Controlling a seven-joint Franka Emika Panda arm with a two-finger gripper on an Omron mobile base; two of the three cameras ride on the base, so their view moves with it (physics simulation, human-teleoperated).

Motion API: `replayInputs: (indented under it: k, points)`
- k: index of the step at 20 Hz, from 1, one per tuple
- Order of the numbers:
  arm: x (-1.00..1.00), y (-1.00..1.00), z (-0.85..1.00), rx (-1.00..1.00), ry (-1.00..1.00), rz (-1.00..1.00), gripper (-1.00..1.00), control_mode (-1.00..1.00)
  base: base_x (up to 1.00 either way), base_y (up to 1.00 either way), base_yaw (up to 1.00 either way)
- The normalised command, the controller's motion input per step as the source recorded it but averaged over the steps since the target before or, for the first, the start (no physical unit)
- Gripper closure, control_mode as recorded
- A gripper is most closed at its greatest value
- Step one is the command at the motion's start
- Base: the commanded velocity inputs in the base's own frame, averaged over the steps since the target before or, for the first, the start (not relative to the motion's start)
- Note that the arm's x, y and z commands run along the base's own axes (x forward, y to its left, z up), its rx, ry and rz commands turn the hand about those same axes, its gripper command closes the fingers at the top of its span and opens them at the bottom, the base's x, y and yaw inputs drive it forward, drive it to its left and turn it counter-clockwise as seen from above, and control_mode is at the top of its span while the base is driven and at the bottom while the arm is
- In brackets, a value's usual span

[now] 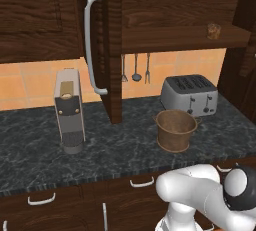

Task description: Open the cabinet, pick up the bread from the cabinet and place it in the basket. Then move the basket to the dining counter.

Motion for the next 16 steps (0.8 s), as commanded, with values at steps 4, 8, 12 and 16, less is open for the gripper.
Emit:
replayInputs:
  k: [4, 8, 12, 16]
  points:
    - [-0.63, 0.09, 0.00, -0.02, 0.18, -0.36, -1.00, -1.00, 0.00, 0.00, 0.00]
    - [-0.57, 0.75, 0.18, -0.20, 0.19, -0.31, -1.00, -1.00, 0.00, 0.00, 0.00]
    - [-0.12, 1.00, 0.04, -0.61, 0.24, -0.12, -1.00, -1.00, 0.00, 0.00, 0.00]
    - [0.28, 1.00, 0.00, -0.71, 0.44, 0.00, -1.00, -1.00, 0.00, 0.00, 0.00]
